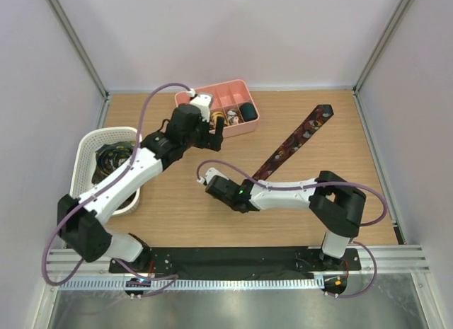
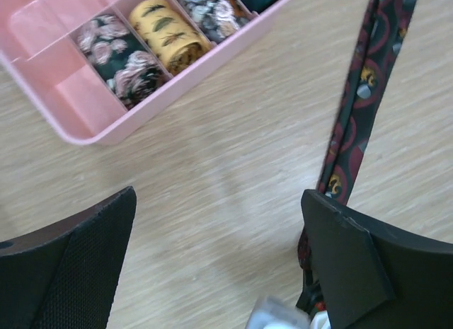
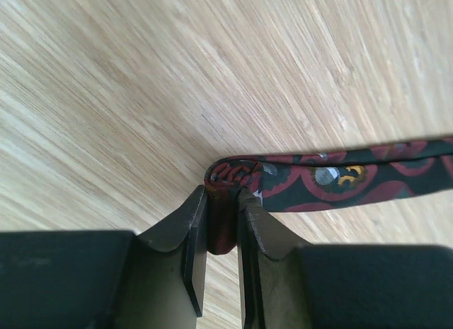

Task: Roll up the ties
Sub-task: Roll the tie

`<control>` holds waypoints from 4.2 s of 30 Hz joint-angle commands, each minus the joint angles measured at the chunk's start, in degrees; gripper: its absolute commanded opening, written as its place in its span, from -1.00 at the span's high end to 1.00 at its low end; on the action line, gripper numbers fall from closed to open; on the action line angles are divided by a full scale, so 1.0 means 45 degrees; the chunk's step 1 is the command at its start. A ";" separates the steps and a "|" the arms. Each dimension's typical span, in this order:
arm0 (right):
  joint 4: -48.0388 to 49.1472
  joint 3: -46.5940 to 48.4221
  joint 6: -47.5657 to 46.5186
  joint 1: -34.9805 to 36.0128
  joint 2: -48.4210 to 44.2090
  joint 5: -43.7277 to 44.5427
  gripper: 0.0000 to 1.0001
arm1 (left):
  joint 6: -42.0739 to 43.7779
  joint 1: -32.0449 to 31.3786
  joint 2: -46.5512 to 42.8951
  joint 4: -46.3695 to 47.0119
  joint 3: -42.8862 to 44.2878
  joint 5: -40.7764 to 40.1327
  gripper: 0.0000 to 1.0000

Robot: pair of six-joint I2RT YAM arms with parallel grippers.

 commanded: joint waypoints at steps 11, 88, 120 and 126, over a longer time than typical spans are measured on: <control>0.3149 -0.2264 0.0727 -0.2755 -0.2416 -0.7365 0.74 | -0.4530 0.1376 -0.4829 0.3561 -0.4364 -0.3502 -0.99; 0.7153 -0.2909 0.4184 -0.9651 0.1666 -1.7902 0.98 | 0.5002 -0.2667 0.4701 0.7096 -0.4757 0.3609 0.13; 0.6294 -0.1717 0.5180 -1.0296 0.0865 -1.7766 0.07 | 0.4904 -0.2667 0.4955 0.6178 -0.4679 0.3842 0.32; 0.6294 -0.1620 0.5356 -1.0335 0.0806 -1.7766 0.29 | 0.4904 -0.2667 0.5150 0.5944 -0.4542 0.3881 0.34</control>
